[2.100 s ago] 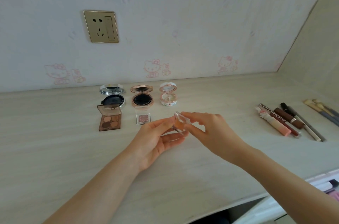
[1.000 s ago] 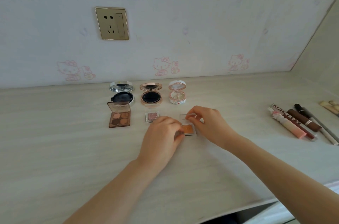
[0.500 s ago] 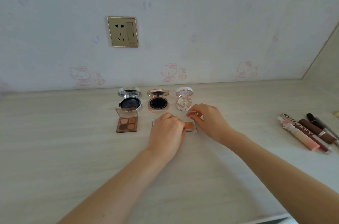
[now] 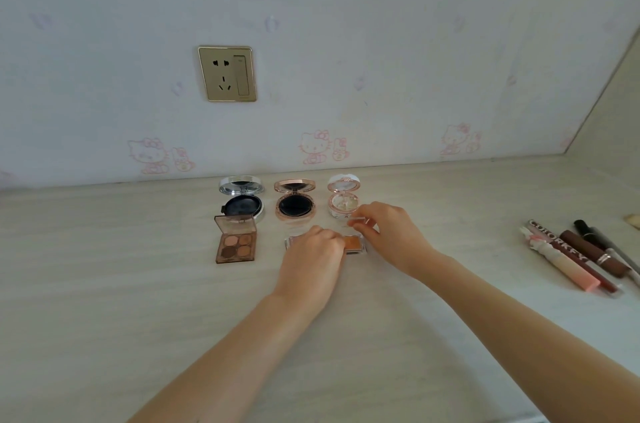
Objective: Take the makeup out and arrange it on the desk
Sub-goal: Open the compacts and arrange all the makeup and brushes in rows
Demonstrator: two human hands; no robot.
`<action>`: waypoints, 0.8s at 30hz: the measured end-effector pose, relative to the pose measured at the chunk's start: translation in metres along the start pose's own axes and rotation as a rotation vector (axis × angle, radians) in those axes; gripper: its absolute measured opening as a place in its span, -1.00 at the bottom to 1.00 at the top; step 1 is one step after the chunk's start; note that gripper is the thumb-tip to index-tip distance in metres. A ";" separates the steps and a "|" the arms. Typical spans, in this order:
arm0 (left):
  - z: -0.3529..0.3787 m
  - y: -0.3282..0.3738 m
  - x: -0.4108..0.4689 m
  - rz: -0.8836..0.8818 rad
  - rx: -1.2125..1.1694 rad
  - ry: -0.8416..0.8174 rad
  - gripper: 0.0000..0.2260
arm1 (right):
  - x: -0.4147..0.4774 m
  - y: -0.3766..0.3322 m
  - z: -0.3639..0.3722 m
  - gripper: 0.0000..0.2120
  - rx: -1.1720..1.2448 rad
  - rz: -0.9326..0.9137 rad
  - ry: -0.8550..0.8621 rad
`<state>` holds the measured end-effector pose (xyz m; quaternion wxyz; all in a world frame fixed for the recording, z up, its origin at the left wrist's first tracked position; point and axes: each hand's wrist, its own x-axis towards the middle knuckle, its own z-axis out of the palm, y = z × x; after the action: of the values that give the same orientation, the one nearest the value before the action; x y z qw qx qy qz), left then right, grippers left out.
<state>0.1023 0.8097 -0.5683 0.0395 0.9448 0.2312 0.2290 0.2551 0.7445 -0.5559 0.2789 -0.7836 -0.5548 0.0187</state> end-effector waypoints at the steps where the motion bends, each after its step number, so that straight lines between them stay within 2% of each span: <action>1: 0.002 -0.001 -0.001 0.009 -0.005 0.013 -0.84 | 0.000 0.000 0.000 -0.86 0.001 0.001 -0.002; 5: 0.002 -0.005 -0.009 0.028 -0.023 0.042 -0.79 | -0.001 0.000 0.001 -0.85 0.005 0.002 -0.005; 20: -0.006 -0.020 -0.021 0.032 -0.094 -0.027 -0.72 | 0.001 0.001 0.000 -0.84 0.003 0.000 0.000; 24: -0.005 -0.019 -0.019 0.057 -0.082 -0.008 -0.77 | -0.001 0.000 -0.003 -0.77 0.001 0.002 0.001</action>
<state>0.0771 0.8184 -0.5751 0.0723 0.9495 0.1944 0.2354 0.2560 0.7428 -0.5541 0.2797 -0.7841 -0.5538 0.0188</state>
